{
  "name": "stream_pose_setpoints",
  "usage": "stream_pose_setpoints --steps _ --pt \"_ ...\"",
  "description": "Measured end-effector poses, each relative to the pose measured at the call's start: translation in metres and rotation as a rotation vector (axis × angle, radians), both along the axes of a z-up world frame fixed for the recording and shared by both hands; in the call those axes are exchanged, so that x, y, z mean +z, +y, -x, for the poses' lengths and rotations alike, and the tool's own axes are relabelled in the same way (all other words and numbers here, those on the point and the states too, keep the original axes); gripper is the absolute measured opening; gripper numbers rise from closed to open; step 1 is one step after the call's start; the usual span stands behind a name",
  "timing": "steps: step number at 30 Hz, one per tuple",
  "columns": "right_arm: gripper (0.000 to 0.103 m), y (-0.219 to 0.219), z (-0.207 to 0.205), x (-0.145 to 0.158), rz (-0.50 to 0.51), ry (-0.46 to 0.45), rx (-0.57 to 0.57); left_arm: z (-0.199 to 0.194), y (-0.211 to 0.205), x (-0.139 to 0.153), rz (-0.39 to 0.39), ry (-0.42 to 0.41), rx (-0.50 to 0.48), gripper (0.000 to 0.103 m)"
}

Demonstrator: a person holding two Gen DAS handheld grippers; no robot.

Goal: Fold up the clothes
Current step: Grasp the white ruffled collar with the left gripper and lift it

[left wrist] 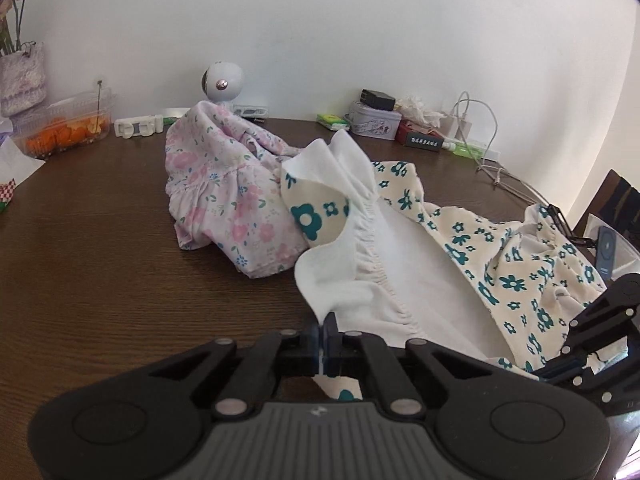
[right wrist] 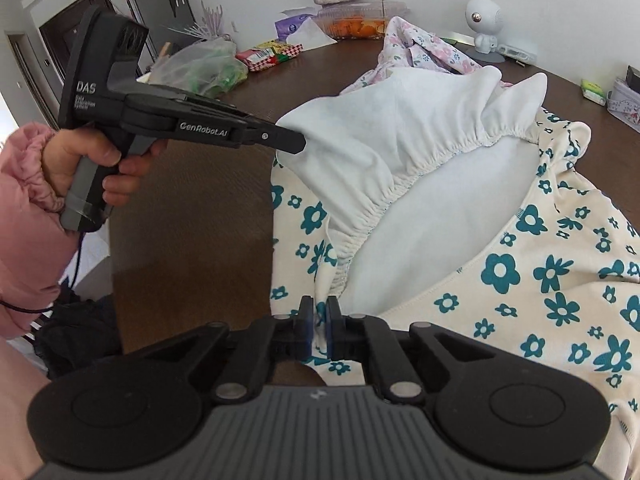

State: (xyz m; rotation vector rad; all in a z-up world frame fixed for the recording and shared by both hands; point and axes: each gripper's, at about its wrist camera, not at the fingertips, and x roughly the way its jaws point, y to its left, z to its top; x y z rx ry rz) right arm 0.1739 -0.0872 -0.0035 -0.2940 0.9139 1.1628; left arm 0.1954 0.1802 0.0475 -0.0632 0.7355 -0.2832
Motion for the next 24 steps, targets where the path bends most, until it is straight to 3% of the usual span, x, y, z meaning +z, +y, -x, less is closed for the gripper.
stream_pose_setpoints --steps 5,10,14,16,18,21,22,24 --pt "0.005 -0.017 0.028 0.013 -0.049 0.085 0.071 0.06 0.003 0.007 0.004 -0.009 0.011 0.0" --pt "0.005 -0.006 0.055 -0.011 -0.022 0.15 0.128 0.104 0.029 -0.021 0.044 0.08 0.136 0.0" --pt "0.008 -0.008 0.065 -0.009 -0.021 0.157 0.147 0.122 0.034 -0.029 0.066 0.1 0.154 0.002" --pt "0.02 -0.014 0.061 0.001 -0.031 0.146 0.12 0.12 0.037 -0.021 0.058 0.079 0.18 0.007" --pt "0.037 -0.022 0.05 0.018 -0.037 0.076 0.06 0.112 0.042 -0.006 0.027 0.031 0.188 0.022" --pt "0.051 -0.019 0.019 0.041 -0.015 -0.072 -0.068 0.075 0.038 0.014 -0.033 -0.012 0.143 0.057" --pt "0.058 -0.013 0.002 0.044 0.003 -0.095 -0.125 0.057 0.034 0.02 -0.057 -0.018 0.121 0.059" --pt "0.062 0.003 -0.032 0.047 0.033 -0.136 -0.219 0.018 0.026 0.022 -0.1 0.001 0.087 0.06"
